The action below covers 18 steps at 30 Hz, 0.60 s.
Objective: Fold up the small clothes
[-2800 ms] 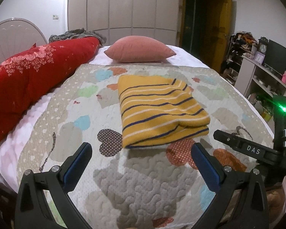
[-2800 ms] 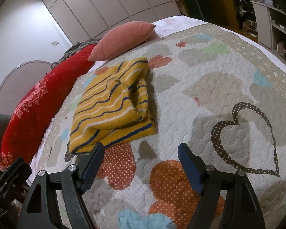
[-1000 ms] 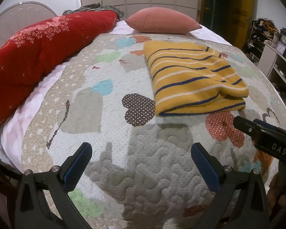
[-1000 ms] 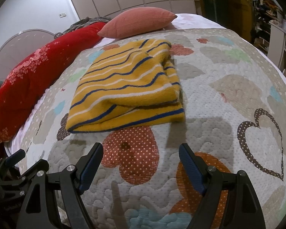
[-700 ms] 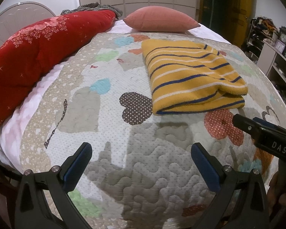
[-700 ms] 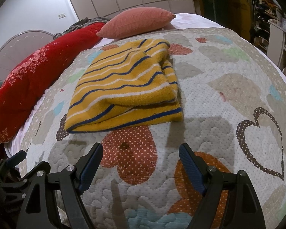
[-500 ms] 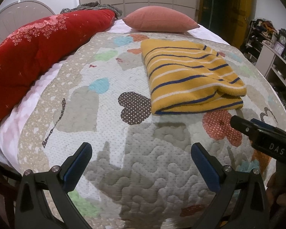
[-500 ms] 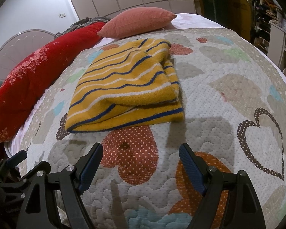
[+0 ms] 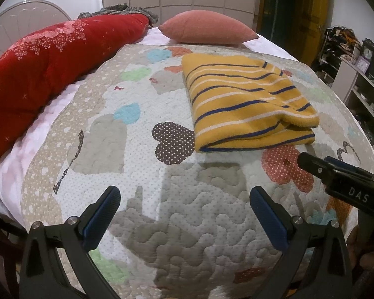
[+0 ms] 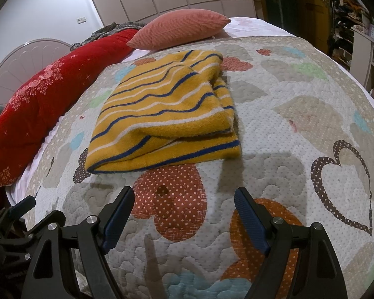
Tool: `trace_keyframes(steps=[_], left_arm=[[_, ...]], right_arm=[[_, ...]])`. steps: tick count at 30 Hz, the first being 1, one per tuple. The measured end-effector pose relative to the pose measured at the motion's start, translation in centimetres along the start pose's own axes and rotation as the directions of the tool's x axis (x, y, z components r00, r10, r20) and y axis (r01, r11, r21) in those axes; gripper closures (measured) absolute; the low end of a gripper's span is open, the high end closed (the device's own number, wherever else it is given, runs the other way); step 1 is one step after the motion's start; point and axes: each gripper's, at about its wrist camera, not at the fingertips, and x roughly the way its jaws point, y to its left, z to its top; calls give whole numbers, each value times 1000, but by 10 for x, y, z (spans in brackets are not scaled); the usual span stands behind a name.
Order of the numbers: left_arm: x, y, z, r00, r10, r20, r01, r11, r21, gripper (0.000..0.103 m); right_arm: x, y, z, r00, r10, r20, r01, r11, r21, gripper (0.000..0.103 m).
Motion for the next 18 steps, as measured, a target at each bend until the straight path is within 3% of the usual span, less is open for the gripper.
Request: trace_keyframes(steps=[12,18], left_arm=[[1,2,0,1000,-12,-3,12,1000,-11,0],[5,7,-1,998,-62,-14,61,997,-55,0]], right_arm=[[0,1,0,1000,-4,2,4,1000,-14,16],[0,4,0,1000,-11,8,11,1000,-26,16]])
